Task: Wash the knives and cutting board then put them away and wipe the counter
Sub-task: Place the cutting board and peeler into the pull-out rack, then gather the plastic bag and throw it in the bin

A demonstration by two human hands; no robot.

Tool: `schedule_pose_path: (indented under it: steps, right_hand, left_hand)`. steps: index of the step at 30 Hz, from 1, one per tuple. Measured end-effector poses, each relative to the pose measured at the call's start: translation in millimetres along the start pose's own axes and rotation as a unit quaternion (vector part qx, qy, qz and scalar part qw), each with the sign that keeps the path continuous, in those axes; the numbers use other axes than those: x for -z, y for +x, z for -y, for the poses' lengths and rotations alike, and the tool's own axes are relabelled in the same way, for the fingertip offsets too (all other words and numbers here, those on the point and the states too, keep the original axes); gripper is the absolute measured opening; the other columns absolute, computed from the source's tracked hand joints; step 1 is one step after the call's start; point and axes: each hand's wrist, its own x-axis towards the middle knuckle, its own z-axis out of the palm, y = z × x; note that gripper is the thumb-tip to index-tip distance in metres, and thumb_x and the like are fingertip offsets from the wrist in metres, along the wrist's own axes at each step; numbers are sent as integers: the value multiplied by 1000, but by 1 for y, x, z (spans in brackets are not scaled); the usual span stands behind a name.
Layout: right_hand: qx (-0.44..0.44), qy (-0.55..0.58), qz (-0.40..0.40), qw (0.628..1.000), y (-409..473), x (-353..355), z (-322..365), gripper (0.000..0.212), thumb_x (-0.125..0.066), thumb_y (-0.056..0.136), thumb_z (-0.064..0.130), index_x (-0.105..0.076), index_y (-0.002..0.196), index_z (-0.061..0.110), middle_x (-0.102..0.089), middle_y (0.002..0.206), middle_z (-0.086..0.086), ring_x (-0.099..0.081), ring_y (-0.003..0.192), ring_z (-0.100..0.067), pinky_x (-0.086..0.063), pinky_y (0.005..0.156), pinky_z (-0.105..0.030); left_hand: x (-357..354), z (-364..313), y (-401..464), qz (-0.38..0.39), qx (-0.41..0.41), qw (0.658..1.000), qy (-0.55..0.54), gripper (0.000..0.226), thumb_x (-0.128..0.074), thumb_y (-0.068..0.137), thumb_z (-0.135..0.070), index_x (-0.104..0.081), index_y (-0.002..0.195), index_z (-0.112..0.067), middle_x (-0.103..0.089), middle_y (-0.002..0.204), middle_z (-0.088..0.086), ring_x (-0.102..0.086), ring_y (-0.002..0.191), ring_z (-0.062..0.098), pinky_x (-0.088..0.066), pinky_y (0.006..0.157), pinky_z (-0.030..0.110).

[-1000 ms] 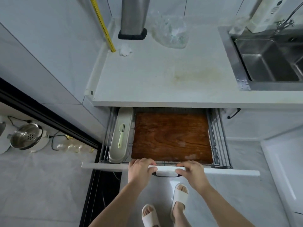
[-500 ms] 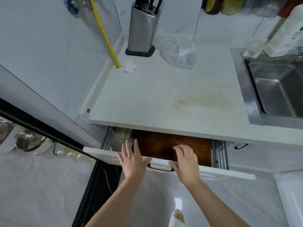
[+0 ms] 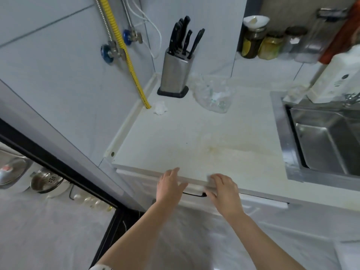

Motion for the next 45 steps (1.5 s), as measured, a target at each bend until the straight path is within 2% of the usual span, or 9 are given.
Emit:
schedule_pose_path:
  steps: [5,15,20,22,26,30,34,39,45]
  right_hand:
    - [-49,9,3,999,21,23,5,47,-78,71,28,-64,114,13,-64,116,-6,-60,107,-33,-45,91,-41]
    - [-70,27,77,994,113,31,34,51,-48,93,46,-44,136,19,-48,139,0,-46,126,-22,-35,104,-31]
    - [-97,45,94,990,178,26,60,72,-25,85,70,-44,135,21,-49,138,1,-47,126,-20,-34,104,-29]
    - [-102,51,92,989,202,20,67,68,-29,87,68,-44,135,22,-49,139,2,-46,126,-19,-34,105,-28]
    - [-124,77,95,985,232,10,74,103,-4,64,85,-44,135,23,-49,138,4,-45,127,-18,-34,105,-27]
    - [-135,63,102,984,250,2,70,55,-35,89,50,-43,136,23,-48,139,3,-44,129,-17,-32,106,-26]
    - [-140,41,115,983,258,3,60,49,-39,92,44,-42,137,24,-45,140,7,-41,130,-15,-31,106,-25]
    - [-159,39,122,979,261,1,49,73,-17,76,57,-46,134,23,-49,137,5,-44,128,-17,-32,104,-23]
    - [-148,33,140,978,260,0,49,53,-29,87,48,-50,129,23,-51,133,4,-45,125,-18,-34,101,-25]
  left_hand:
    - [25,-8,15,4,-4,1000,-20,55,-52,94,-35,-35,144,-20,-39,145,3,-38,131,21,-36,107,36]
    - [71,-13,140,-23,-59,998,18,50,-45,97,-37,-38,141,-14,-45,138,8,-40,130,21,-20,110,26]
    - [96,-3,219,-33,-53,997,38,50,-46,96,-38,-40,140,-15,-43,140,7,-39,131,21,-21,110,27]
    - [106,2,251,-44,-44,997,49,50,-46,96,-38,-40,140,-15,-39,144,9,-36,132,24,-23,110,29]
    - [119,9,306,-49,-60,994,73,51,-47,97,-32,-36,143,-14,-28,152,12,-27,138,30,-25,111,34]
    - [118,16,348,-33,-94,988,118,51,-43,98,-28,-30,146,-15,-19,156,11,-18,144,28,-22,114,33]
    - [108,26,374,-15,-109,981,159,52,-45,98,-30,-32,146,-16,-26,155,7,-27,140,25,-26,113,31]
    - [99,30,384,-29,-132,972,191,36,-46,97,-24,-50,132,-20,-43,143,-1,-38,129,23,-33,105,26]
    - [103,30,383,-46,-80,994,53,24,-46,90,2,-67,98,-7,-63,115,14,-55,108,26,-43,85,26]
